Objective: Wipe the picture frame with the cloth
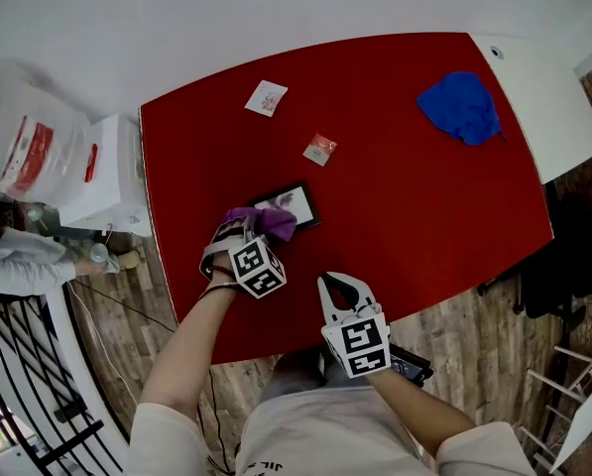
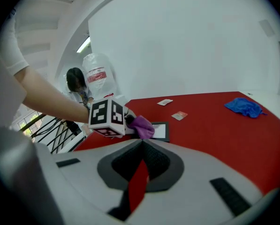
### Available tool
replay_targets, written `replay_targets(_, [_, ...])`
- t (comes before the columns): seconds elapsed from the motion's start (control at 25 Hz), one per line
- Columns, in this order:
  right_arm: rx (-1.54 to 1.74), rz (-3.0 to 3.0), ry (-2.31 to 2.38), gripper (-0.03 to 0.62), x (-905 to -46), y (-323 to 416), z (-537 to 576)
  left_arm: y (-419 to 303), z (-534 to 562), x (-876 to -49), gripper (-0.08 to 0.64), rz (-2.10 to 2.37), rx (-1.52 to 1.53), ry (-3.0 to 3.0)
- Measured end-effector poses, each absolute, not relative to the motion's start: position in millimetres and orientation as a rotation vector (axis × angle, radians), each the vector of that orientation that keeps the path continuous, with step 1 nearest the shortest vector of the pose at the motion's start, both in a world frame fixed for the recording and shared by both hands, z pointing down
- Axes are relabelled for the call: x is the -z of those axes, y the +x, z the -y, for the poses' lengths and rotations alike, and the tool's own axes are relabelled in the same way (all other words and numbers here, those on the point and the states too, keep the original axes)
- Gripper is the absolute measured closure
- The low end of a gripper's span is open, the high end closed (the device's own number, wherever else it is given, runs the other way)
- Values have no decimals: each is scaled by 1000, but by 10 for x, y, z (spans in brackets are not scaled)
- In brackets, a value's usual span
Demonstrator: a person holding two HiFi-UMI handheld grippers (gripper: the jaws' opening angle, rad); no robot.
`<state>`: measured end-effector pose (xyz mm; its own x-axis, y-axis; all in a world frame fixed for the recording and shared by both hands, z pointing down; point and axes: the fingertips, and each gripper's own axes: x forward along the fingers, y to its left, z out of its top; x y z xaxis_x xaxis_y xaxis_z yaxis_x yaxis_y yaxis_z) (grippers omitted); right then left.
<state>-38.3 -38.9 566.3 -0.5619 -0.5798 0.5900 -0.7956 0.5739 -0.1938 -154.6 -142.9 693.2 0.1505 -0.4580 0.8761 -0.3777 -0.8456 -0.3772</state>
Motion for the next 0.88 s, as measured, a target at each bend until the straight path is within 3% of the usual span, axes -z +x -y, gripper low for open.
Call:
replay_targets(0.36, [-622,2353,1108,588,-5654,-413,399,-1454,1109,-6911,497,-796,1829,-2328])
replay_targets(0.88, [-673,2315,1120,588,-5792,-258,230,-1594,2167,-6787,497,-878,1932,-2186])
